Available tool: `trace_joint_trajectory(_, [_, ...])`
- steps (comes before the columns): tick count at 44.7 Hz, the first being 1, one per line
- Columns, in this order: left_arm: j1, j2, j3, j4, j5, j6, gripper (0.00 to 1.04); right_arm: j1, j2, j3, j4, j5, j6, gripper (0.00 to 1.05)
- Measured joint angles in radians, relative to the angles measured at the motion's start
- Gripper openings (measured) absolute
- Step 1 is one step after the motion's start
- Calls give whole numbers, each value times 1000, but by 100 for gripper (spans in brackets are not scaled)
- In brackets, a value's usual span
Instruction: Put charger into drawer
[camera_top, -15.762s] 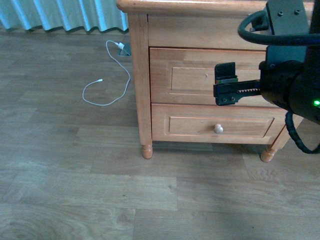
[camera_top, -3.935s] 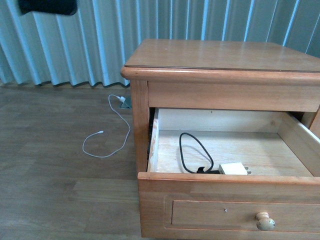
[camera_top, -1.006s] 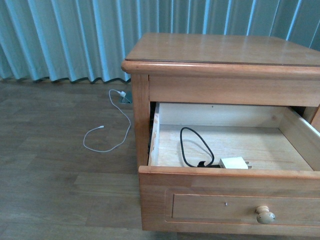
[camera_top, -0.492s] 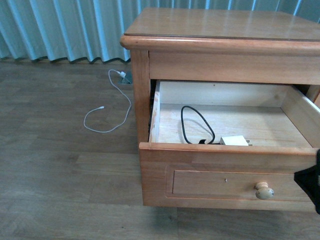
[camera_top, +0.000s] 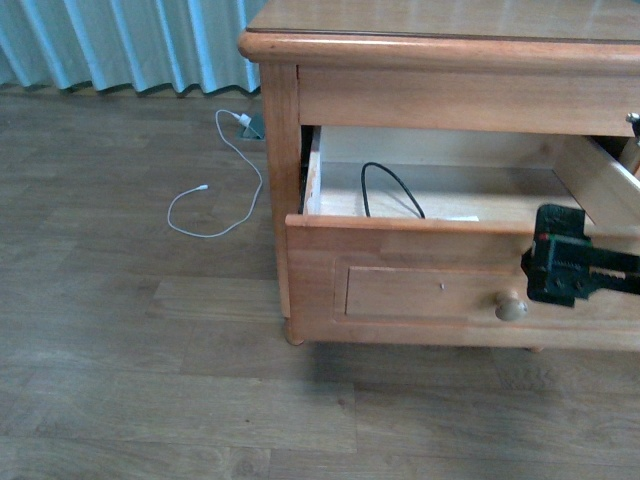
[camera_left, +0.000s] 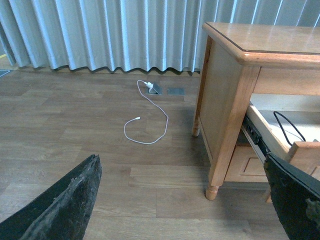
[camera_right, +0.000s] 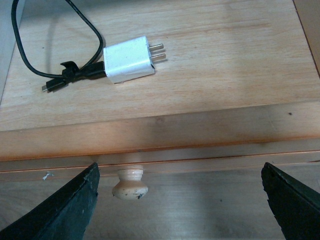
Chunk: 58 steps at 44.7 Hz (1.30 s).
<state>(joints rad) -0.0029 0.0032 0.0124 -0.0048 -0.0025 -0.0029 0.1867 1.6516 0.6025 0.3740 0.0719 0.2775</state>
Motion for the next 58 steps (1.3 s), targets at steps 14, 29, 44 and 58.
trace_joint_trajectory(14, [0, 0, 0, 0, 0, 0, 99, -1, 238, 219, 96, 41, 1, 96])
trace_joint_trajectory(29, [0, 0, 0, 0, 0, 0, 99, -4, 442, 428, 212, 143, -32, 96])
trace_joint_trajectory(44, [0, 0, 0, 0, 0, 0, 99, -10, 566, 549, 254, 192, -81, 96])
trace_joint_trajectory(58, [0, 0, 0, 0, 0, 0, 99, -10, 598, 583, 286, 207, -106, 96])
